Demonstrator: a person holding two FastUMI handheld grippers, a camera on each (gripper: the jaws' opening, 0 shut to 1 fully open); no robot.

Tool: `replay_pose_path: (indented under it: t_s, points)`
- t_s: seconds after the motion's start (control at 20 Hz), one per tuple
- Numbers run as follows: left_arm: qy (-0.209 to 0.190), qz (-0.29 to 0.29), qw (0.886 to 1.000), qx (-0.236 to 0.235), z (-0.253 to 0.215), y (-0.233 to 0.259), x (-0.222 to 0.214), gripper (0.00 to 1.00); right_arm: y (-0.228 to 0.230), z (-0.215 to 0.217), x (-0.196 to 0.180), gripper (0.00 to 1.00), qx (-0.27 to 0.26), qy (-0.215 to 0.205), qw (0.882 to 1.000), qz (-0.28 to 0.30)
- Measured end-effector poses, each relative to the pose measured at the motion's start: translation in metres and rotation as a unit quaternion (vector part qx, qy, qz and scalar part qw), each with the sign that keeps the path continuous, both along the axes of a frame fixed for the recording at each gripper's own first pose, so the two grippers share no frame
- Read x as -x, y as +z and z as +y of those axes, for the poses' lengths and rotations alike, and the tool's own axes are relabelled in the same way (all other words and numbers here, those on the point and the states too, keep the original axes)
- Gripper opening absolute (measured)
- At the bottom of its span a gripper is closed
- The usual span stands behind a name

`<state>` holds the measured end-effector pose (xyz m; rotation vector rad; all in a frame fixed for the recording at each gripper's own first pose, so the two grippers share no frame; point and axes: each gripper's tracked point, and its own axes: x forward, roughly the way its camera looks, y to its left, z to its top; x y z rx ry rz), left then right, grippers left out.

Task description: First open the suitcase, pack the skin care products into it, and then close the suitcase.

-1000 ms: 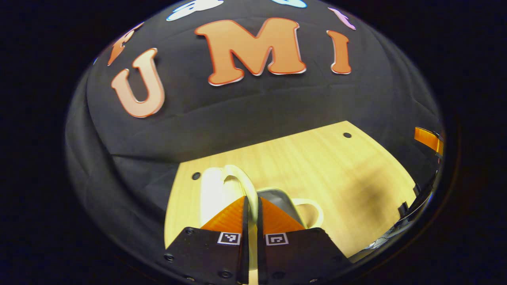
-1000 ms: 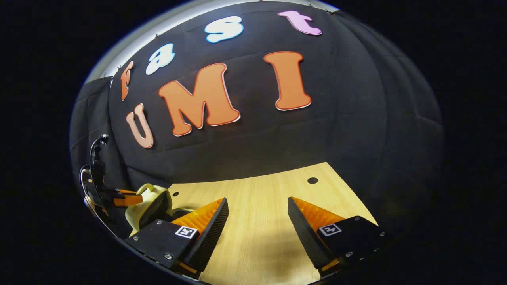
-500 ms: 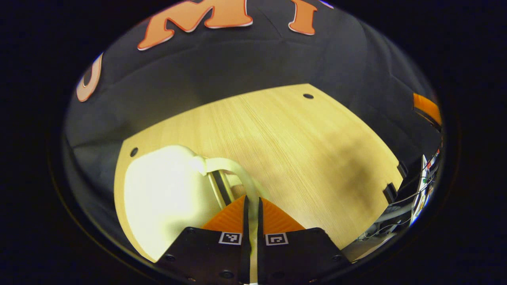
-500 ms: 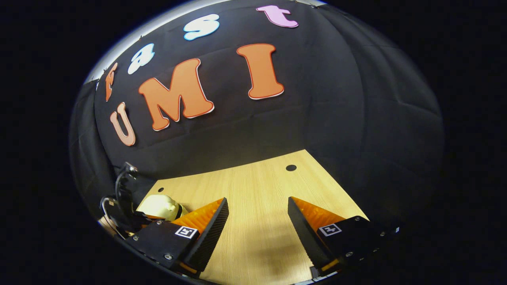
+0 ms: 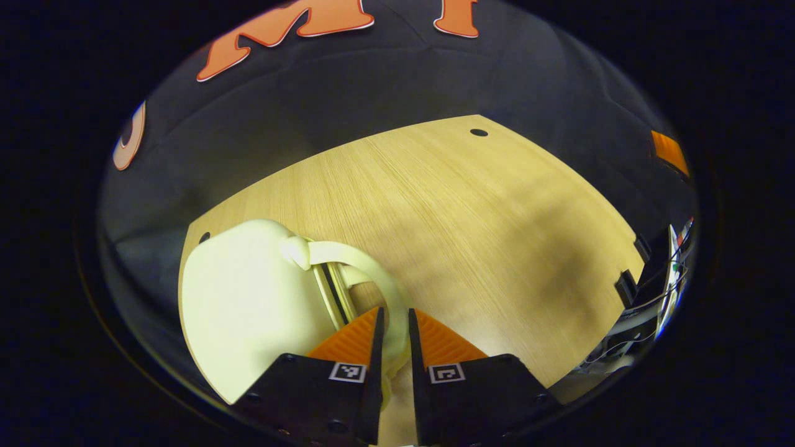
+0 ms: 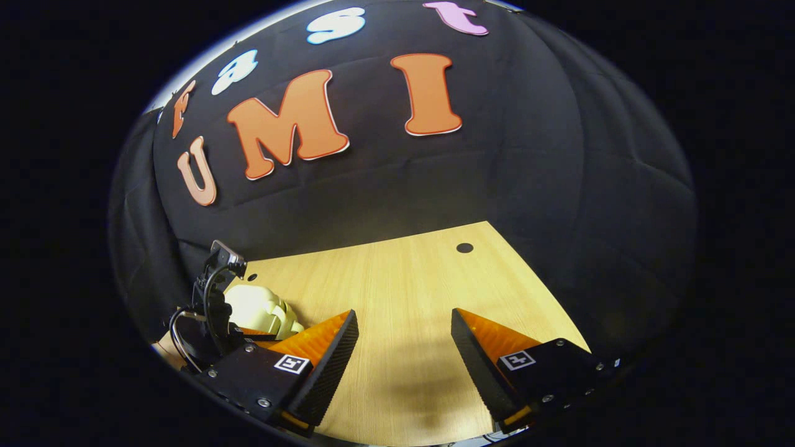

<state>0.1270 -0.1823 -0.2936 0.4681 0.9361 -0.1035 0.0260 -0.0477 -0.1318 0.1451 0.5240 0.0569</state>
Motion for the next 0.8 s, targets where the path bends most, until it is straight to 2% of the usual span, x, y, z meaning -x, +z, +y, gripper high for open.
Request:
replay_pose_path:
  t_s: [0.05, 0.1, 0.15, 0.2, 0.3, 0.45, 0.65, 0.8]
  points:
    - [0.007, -0.006, 1.0, 0.011, 0.002, 0.011, 0.003, 0.23, 0.001, 0.005, -0.002, 0.96, 0.001, 0.007, 1.0, 0.001]
    - [0.012, -0.016, 0.999, 0.026, 0.001, 0.027, 0.006, 0.18, 0.002, 0.011, -0.005, 0.96, 0.002, 0.015, 1.0, 0.001]
    - [0.017, -0.03, 0.999, 0.04, 0.0, 0.042, 0.004, 0.23, 0.006, 0.019, -0.007, 0.95, 0.002, 0.024, 1.0, 0.0]
    - [0.017, -0.049, 0.997, 0.057, -0.002, 0.064, 0.003, 0.4, 0.009, 0.028, -0.016, 0.96, 0.003, 0.032, 0.999, -0.002]
    - [0.018, -0.101, 0.991, 0.086, -0.006, 0.118, -0.004, 0.52, 0.014, 0.037, -0.021, 0.96, 0.012, 0.043, 0.999, -0.009]
    - [0.021, -0.177, 0.976, 0.123, -0.009, 0.194, -0.015, 1.0, 0.025, 0.056, -0.031, 0.95, 0.016, 0.055, 0.998, -0.028]
    - [0.018, -0.288, 0.948, 0.135, -0.003, 0.297, 0.001, 0.98, 0.041, 0.068, -0.043, 0.96, 0.034, 0.053, 0.996, -0.064]
    - [0.011, -0.347, 0.931, 0.11, 0.008, 0.334, 0.012, 0.98, 0.055, 0.063, -0.05, 0.96, 0.068, 0.039, 0.992, -0.103]
